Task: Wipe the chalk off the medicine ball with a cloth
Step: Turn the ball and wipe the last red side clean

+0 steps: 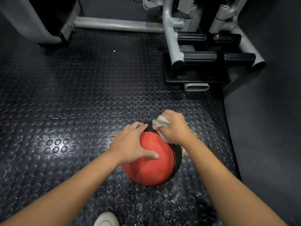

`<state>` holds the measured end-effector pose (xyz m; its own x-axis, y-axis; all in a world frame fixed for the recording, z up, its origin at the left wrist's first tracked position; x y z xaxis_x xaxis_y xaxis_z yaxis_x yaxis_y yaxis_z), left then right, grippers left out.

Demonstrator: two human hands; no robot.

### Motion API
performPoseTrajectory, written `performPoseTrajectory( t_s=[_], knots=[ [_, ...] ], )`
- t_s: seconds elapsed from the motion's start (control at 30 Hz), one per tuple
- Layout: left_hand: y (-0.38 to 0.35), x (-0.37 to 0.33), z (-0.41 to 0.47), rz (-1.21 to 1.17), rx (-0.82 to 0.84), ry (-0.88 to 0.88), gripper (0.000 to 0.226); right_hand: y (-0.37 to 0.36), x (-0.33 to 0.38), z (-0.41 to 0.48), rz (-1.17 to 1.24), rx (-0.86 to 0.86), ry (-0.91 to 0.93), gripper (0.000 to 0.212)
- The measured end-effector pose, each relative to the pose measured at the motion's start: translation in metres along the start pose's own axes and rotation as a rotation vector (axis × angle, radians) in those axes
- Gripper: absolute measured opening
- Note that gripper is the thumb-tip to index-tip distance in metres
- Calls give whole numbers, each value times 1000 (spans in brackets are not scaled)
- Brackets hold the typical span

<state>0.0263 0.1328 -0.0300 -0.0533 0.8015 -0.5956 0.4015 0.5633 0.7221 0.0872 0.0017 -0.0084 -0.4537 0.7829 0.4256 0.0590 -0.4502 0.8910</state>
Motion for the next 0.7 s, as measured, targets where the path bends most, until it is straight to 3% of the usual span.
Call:
performPoseTrajectory(
  t_s=[0.1, 0.2, 0.33, 0.4, 0.47, 0.57, 0.7],
  knots=[
    [1, 0, 1, -14, -19, 7, 118, -22, -8, 26, 104, 141, -152, 29],
    [5, 9, 2, -90, -41, 41, 118, -15, -20, -1, 181, 44, -245, 36],
    [5, 9, 2, -113, -35, 34, 116, 3, -33, -74, 348, -23, -356, 13],
    [3, 8, 1, -90, -28, 18, 117, 3, -34, -91, 389, -53, -403, 11],
    [1, 9, 0, -81, -18, 17, 118, 4, -32, -76, 349, -68, -406, 18],
    [5, 15, -1, -113, -24, 35, 118, -7, -27, -17, 123, 52, -352, 40],
    [5, 15, -2, -119, -38, 38, 114, -21, -34, 21, 125, 171, -403, 42]
  ],
)
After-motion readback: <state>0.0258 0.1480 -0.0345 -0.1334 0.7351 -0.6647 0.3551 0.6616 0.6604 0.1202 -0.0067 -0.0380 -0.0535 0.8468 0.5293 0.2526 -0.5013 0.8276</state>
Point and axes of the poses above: each hand's wrist, its own z-axis towards the middle knuckle, its own y-axis out of the back of the hand, x = y × z, the point moved 7 cm from there along z, towards the middle knuckle, and after that the axes turned 10 degrees about -z, right-handed, at the moved point
